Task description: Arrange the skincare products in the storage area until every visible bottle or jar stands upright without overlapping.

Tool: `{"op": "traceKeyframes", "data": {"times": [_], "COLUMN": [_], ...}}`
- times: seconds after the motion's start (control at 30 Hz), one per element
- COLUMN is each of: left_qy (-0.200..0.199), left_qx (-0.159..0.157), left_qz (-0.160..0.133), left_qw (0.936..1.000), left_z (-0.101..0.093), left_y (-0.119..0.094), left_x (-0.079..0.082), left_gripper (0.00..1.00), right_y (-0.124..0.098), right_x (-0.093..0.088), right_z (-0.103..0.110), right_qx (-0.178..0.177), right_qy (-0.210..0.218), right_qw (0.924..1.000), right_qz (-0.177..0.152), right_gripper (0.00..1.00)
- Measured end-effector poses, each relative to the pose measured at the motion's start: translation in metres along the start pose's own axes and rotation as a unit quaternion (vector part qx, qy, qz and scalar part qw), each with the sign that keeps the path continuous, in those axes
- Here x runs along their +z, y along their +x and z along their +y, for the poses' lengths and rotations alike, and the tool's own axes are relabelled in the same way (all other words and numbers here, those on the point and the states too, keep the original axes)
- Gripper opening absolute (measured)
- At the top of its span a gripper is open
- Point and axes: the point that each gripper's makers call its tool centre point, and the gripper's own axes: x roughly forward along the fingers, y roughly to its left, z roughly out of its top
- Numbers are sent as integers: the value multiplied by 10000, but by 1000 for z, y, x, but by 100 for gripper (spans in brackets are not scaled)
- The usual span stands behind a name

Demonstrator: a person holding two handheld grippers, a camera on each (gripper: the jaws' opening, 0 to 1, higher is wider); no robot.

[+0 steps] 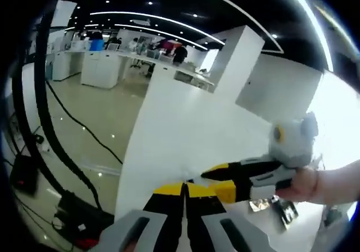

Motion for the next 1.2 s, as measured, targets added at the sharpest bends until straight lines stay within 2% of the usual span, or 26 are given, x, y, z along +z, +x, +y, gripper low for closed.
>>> {"op": "traceKeyframes", "data": {"times": [0.07, 0.1, 0.23, 0.27, 0.33, 0.4, 0.5, 0.7, 0.9, 1.0, 1.2], "left_qy": [-23, -94, -128, -94, -131, -155, -419, -147, -12, 191, 366], "left_qx": [-85, -173, -92, -18, 41, 141, 65, 99, -78, -157, -331], "left_qz": [-43, -57, -33, -30, -24, 29, -34, 54, -37, 15, 235], "left_qw": [10000, 9998, 9999, 9999, 9999, 9998, 9991, 9998, 10000, 9997, 9985], "left_z": [0, -2, 0, 1, 2, 4, -4, -20, -54, -74, -105], "left_y": [-3, -3, -3, -3, -5, -7, -10, -16, -32, -38, -47], "left_x": [-2, -3, -6, -7, -7, -8, -4, -1, 9, 6, -7], "left_gripper": [0, 0, 0, 0, 0, 0, 0, 0, 0, 0, 0], "right_y": [0, -1, 0, -3, -8, -16, -26, -54, -96, -115, -143], "right_x": [-2, -3, -5, -7, -4, -3, 1, 3, 7, 2, -15], "right_z": [14, 16, 24, 24, 25, 25, 29, 45, 62, 70, 68], "right_qx": [379, 416, 482, 398, 328, 274, 276, 221, 185, 205, 41], "right_qy": [104, 85, 9, -45, -219, -110, 40, 84, 158, 183, 389], "right_qw": [9992, 9991, 9983, 9982, 9987, 9989, 9991, 9992, 9994, 9993, 9990], "right_qz": [65, 97, 324, 447, 335, 352, 305, 314, 259, 240, 223], "right_gripper": [30, 30, 24, 21, 16, 5, 3, 2, 2, 2, 2]}}
